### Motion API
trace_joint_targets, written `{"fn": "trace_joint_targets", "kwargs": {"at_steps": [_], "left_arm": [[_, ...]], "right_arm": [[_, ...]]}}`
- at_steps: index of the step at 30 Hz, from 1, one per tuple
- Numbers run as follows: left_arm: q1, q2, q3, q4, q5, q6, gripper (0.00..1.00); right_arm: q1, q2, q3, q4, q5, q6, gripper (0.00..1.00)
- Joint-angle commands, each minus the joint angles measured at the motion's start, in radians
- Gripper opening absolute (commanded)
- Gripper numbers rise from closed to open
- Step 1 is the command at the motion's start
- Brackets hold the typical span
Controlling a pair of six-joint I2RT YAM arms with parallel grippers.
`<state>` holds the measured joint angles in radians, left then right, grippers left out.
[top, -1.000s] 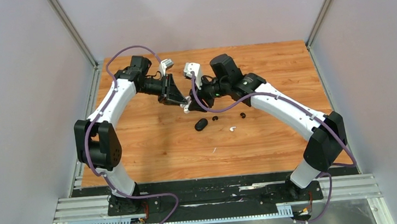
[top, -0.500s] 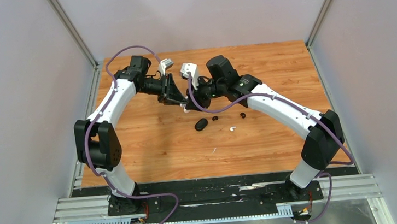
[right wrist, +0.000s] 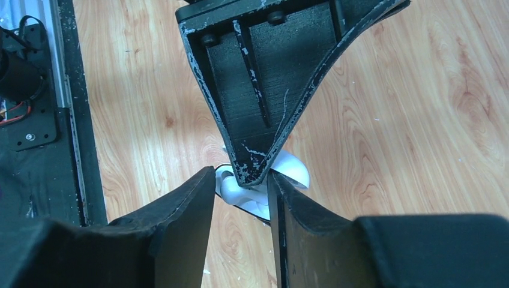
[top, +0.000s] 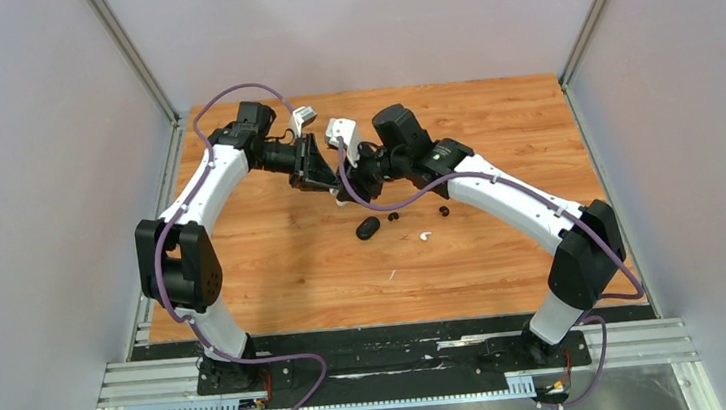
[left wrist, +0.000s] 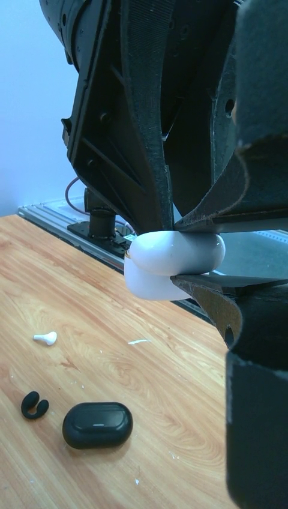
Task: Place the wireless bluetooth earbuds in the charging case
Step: Pick up the earbud from the charging case.
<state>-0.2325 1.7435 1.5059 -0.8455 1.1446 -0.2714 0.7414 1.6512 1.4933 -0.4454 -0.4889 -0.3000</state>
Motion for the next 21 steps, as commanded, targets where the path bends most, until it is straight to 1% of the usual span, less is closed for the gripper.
{"fn": "trace_joint_targets", "kwargs": {"at_steps": [1,3,4,8,10,11,13,18,21], "left_arm": [[-0.003,-0.042,0.008,0.031,0.086,-0.023,0.00],[-0.002,-0.042,0.008,0.029,0.090,-0.022,0.00],[-0.003,-0.042,0.007,0.029,0.091,-0.022,0.00],[-0.002,-0.041,0.007,0.025,0.094,-0.017,0.00],[-0.002,-0.037,0.006,0.024,0.103,-0.014,0.00],[-0.003,-0.036,0.007,0.024,0.109,-0.010,0.00],[-0.003,-0.031,0.009,0.023,0.128,-0.002,0.00],[-0.004,-0.023,0.013,0.021,0.185,0.014,0.00],[-0.004,-0.017,0.018,0.011,0.209,0.029,0.00]], "right_arm": [[0.019,0.004,0.009,0.031,0.049,-0.037,0.38],[0.019,0.001,0.008,0.033,0.065,-0.043,0.31],[0.019,0.001,0.006,0.033,0.071,-0.047,0.25],[0.014,-0.005,0.012,0.036,0.083,-0.051,0.07],[0.000,-0.009,0.016,0.036,0.050,-0.033,0.02],[-0.009,-0.012,0.017,0.036,0.027,-0.020,0.00],[-0.032,-0.018,0.022,0.035,-0.033,0.021,0.00],[-0.120,-0.015,0.033,0.034,-0.244,0.152,0.00],[-0.155,-0.009,0.036,0.049,-0.355,0.197,0.00]]}}
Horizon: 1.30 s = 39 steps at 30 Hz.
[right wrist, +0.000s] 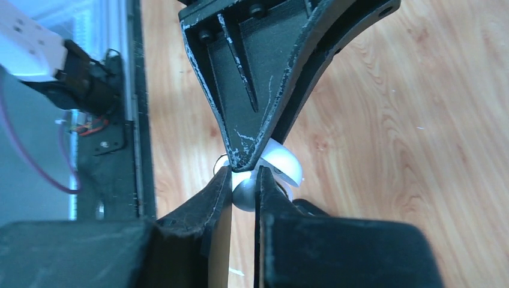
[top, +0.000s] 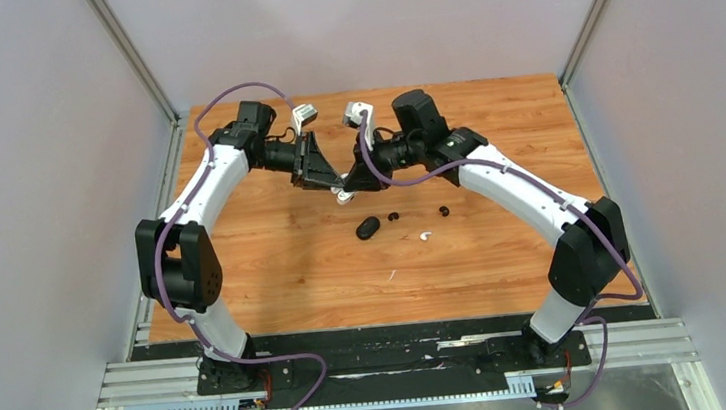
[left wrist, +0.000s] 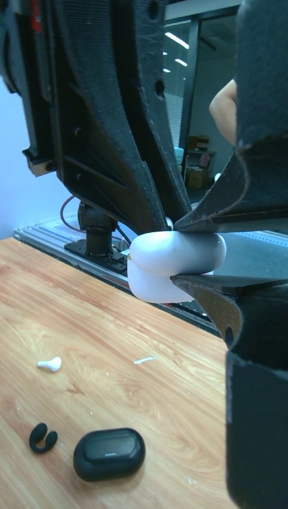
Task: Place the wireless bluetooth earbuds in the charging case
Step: Pick up the earbud from the charging case, then place the earbud in the charging case.
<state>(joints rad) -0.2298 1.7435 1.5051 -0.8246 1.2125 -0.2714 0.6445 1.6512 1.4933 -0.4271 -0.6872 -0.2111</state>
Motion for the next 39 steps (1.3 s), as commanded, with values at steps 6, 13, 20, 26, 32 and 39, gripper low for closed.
{"fn": "trace_joint_targets", "kwargs": {"at_steps": [6,13,20,26,32,39], "left_arm": [[-0.006,-0.004,0.039,-0.087,0.171,0.087,0.00],[-0.008,0.004,0.061,-0.141,0.197,0.149,0.00],[-0.018,0.007,0.074,-0.156,0.197,0.169,0.00],[-0.023,0.024,0.102,-0.208,0.198,0.212,0.00],[-0.029,0.056,0.170,-0.350,0.191,0.359,0.00],[-0.043,0.093,0.210,-0.473,0.204,0.471,0.00]], "right_arm": [[-0.087,-0.006,0.036,0.073,-0.258,0.156,0.00],[-0.107,0.005,0.019,0.096,-0.284,0.190,0.00],[-0.105,0.028,0.028,0.113,-0.288,0.234,0.00],[-0.089,0.054,0.070,0.059,-0.317,0.149,0.00],[-0.082,0.077,0.101,-0.009,-0.291,0.101,0.00],[-0.069,0.108,0.139,-0.050,-0.221,0.082,0.00]]}}
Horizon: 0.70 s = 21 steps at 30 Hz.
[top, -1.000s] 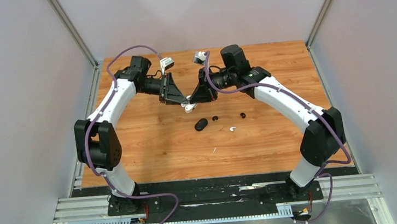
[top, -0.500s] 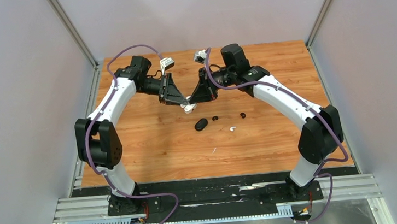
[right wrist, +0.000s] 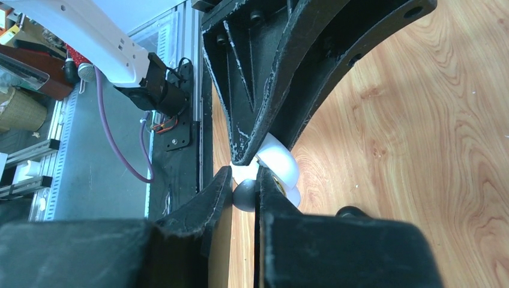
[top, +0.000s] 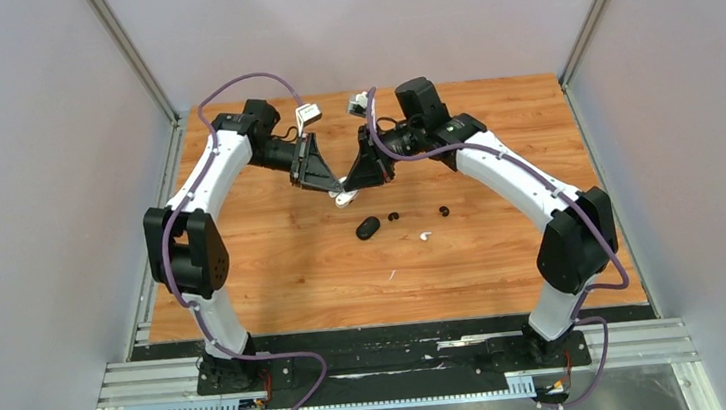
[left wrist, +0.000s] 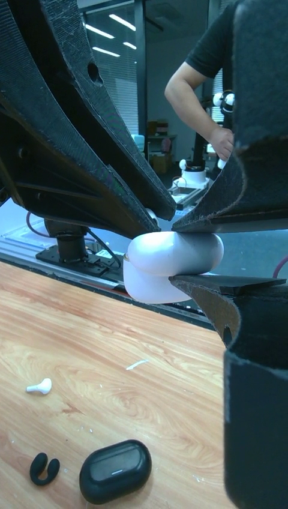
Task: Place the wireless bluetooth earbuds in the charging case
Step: Place the earbud in the charging case.
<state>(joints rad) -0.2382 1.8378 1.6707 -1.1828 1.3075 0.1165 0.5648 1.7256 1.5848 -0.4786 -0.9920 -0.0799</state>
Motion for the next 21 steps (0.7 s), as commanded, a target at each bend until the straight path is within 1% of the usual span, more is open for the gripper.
{"fn": "trace_joint_targets", "kwargs": {"at_steps": [1,4,7,12,14,17,21], "left_arm": [[-0.035,0.000,0.044,-0.115,0.112,0.084,0.00],[-0.035,0.007,0.048,-0.136,0.128,0.104,0.00],[-0.035,0.026,0.066,-0.192,0.131,0.150,0.00],[-0.035,0.052,0.095,-0.283,0.159,0.244,0.00],[-0.035,0.059,0.102,-0.312,0.166,0.270,0.00],[-0.035,0.061,0.105,-0.321,0.168,0.279,0.00],[-0.035,0.059,0.109,-0.322,0.166,0.282,0.00]], "right_arm": [[0.013,0.036,0.051,0.001,0.090,-0.051,0.01],[0.024,0.038,0.059,0.001,0.120,-0.064,0.09],[0.025,0.044,0.070,0.001,0.123,-0.069,0.13],[0.026,0.049,0.080,0.000,0.128,-0.072,0.16],[0.026,0.048,0.086,0.000,0.131,-0.075,0.19],[0.026,0.051,0.094,0.001,0.146,-0.071,0.21],[0.027,0.054,0.101,0.006,0.208,-0.051,0.23]]}}
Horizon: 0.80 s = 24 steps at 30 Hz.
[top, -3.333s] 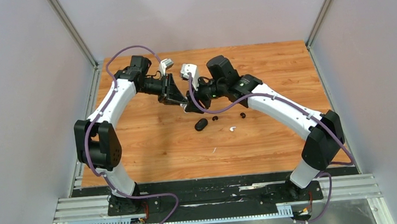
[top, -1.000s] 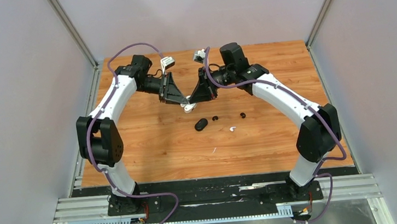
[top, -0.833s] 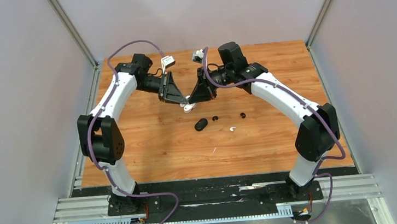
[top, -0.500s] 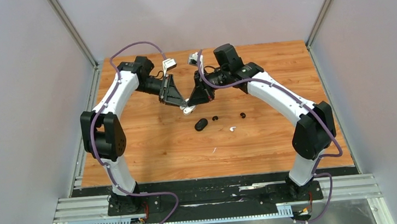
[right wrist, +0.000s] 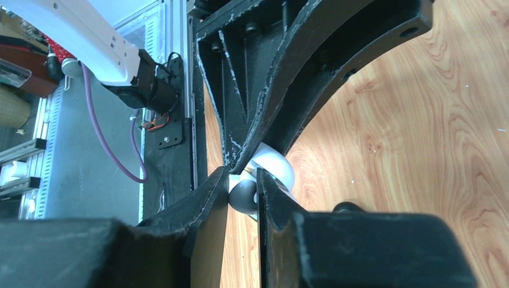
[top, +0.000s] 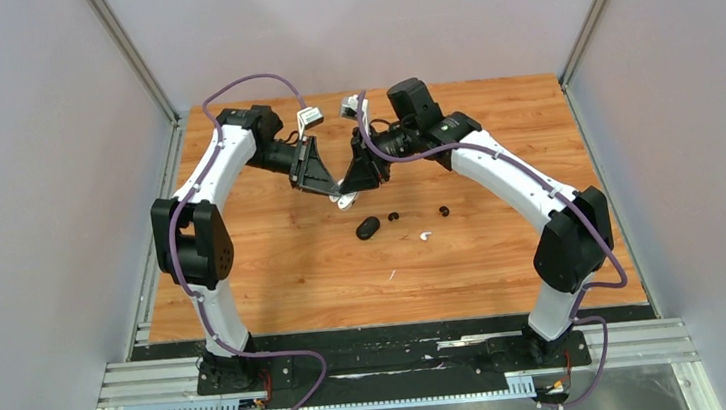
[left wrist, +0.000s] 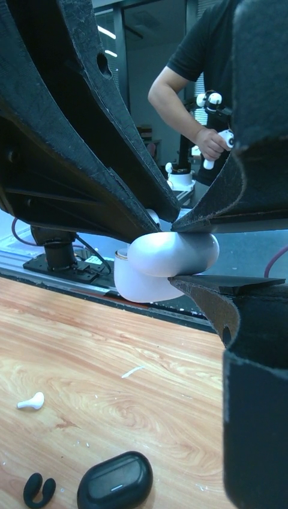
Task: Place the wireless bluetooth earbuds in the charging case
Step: Place the earbud in the charging case.
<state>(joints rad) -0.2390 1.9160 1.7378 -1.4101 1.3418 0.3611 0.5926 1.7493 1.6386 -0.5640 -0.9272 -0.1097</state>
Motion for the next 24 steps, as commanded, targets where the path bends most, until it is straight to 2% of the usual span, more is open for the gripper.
{"fn": "trace_joint_targets", "kwargs": {"at_steps": [1,6,24], "left_arm": [[-0.034,-0.021,0.042,-0.095,0.131,0.038,0.00],[-0.034,-0.024,0.037,-0.096,0.135,0.037,0.00],[-0.034,-0.007,0.026,-0.086,0.188,0.005,0.00]], "right_arm": [[-0.001,0.030,0.050,0.093,0.161,-0.017,0.23],[0.004,0.016,0.055,0.102,0.236,0.004,0.24],[0.005,-0.079,0.004,0.113,0.229,-0.038,0.24]]}}
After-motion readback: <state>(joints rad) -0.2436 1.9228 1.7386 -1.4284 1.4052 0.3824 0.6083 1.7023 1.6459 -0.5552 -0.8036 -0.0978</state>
